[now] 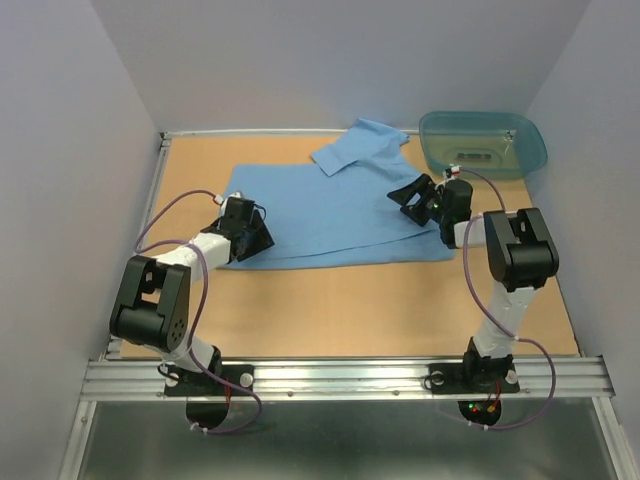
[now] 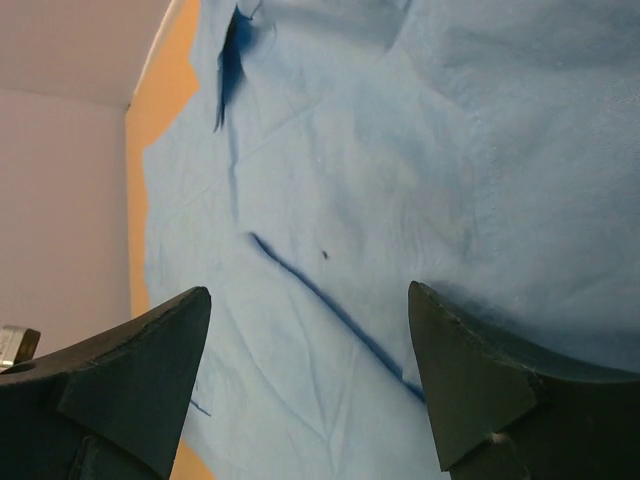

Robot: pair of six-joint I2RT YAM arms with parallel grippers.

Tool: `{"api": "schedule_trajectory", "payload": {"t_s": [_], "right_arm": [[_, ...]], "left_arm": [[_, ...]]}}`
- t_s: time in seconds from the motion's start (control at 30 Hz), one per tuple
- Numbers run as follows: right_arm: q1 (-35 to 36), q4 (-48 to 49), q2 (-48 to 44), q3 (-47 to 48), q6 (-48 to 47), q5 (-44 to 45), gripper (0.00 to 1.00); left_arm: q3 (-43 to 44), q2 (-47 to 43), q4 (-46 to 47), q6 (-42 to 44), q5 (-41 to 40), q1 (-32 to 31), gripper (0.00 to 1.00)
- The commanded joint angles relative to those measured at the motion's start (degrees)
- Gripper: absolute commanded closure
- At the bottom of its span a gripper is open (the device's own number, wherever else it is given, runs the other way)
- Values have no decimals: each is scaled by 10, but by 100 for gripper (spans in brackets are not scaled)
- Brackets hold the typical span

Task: Fold and stack the long sleeve shirts
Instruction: Fold the shirt

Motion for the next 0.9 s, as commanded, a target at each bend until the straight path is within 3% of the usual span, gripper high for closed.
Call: {"api": "schedule_trajectory", "payload": {"t_s": [0.0,0.2,0.33,0.4,0.57,0.87], "right_arm": [[13,-101,-97,8,-99,-4,15],[19,-329,-209,27,-203,90,16],[38,-429,-235,44,-270,147,21],[70,-479,-238,55,-299,216,24],[113,-519,-217,81,-345,310,26],[173,-541,-131,83,-355,346,26]], "left_arm": [[40,-64,-85,40,-49,-6,34],[107,-99,-109,94,-81,-29,32],[128,-59,-107,103,-106,-53,32],[146,-24,-108,106,-115,-60,32],[179,30,-110,107,-130,-82,32],[166,95,-130,115,-120,-86,32]]}}
